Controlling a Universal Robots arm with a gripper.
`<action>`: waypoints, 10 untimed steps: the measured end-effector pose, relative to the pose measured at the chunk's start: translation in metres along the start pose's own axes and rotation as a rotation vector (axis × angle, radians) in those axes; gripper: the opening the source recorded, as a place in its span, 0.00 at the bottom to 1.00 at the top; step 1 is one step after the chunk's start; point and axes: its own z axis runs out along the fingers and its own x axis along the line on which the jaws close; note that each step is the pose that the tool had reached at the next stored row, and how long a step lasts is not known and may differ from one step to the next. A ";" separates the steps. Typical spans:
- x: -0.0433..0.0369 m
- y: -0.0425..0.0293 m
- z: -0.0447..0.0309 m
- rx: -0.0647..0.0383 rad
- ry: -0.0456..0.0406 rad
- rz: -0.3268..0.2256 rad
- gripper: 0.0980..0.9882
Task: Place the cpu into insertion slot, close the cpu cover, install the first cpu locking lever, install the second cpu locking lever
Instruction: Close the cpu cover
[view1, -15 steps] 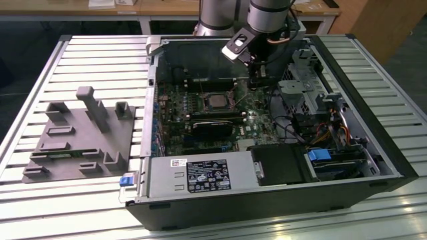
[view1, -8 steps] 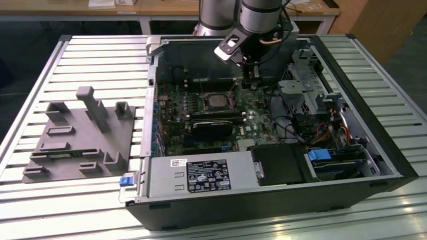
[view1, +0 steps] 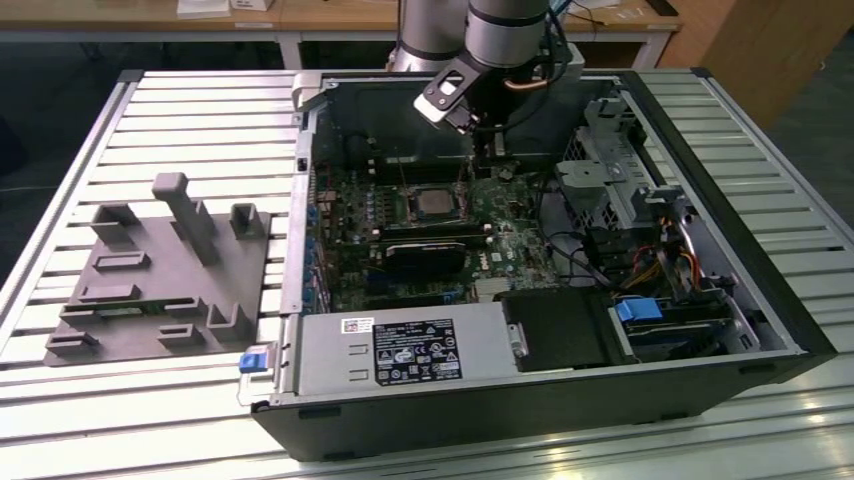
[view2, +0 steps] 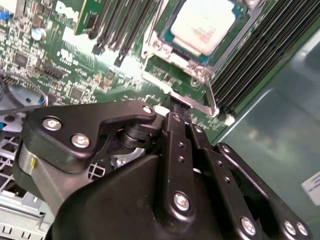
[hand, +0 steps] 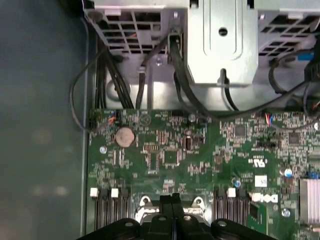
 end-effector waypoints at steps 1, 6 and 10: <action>0.0000 -0.0019 0.0001 0.000 0.0001 0.000 0.01; -0.0001 -0.0131 0.0003 0.000 -0.0002 0.000 0.01; -0.0001 -0.0199 0.0019 0.000 0.0002 0.000 0.01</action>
